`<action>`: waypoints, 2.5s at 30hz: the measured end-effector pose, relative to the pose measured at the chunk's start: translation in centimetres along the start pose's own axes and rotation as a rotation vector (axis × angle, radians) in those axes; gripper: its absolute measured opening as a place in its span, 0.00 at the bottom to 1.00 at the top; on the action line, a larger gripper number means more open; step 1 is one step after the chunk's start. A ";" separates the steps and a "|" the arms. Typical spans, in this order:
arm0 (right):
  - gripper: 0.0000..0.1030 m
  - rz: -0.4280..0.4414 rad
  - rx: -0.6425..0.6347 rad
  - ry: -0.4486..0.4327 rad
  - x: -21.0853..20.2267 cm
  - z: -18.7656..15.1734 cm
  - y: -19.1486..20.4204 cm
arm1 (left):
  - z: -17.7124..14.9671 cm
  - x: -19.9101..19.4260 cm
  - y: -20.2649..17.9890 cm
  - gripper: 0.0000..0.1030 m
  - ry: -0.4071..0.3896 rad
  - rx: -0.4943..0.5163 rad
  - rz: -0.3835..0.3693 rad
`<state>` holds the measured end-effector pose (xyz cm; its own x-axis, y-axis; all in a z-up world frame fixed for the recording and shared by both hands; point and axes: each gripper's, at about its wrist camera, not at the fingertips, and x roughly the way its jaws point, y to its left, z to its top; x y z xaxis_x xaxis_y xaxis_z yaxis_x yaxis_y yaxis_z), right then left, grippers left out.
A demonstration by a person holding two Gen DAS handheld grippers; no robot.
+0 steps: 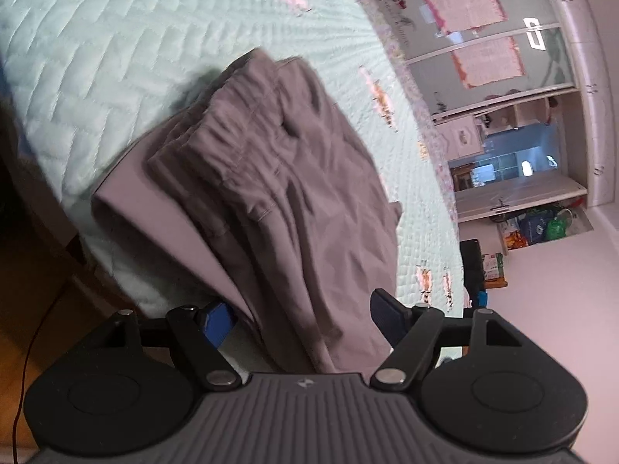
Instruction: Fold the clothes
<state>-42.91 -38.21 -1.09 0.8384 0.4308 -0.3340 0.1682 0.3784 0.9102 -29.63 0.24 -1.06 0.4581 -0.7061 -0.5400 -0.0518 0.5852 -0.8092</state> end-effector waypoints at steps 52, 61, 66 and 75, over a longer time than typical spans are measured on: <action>0.56 0.006 0.021 0.208 5.5 7.2 -0.6 | 1.7 -0.7 3.6 0.17 0.050 -0.073 -0.012; 0.57 -0.085 -0.150 0.173 8.9 13.7 1.0 | 2.2 -0.6 3.6 0.16 0.071 -0.090 -0.018; 0.71 -0.181 -0.534 0.153 11.2 14.6 6.1 | 2.4 -0.6 3.7 0.16 0.087 -0.102 -0.020; 0.78 0.028 -1.033 0.668 23.6 11.1 12.8 | 2.6 -0.4 4.3 0.16 0.107 -0.097 -0.041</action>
<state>-15.19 -32.30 5.44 0.3537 0.6690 -0.6537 -0.5896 0.7020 0.3994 -27.74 4.09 -3.68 0.3644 -0.7700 -0.5237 -0.1229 0.5177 -0.8467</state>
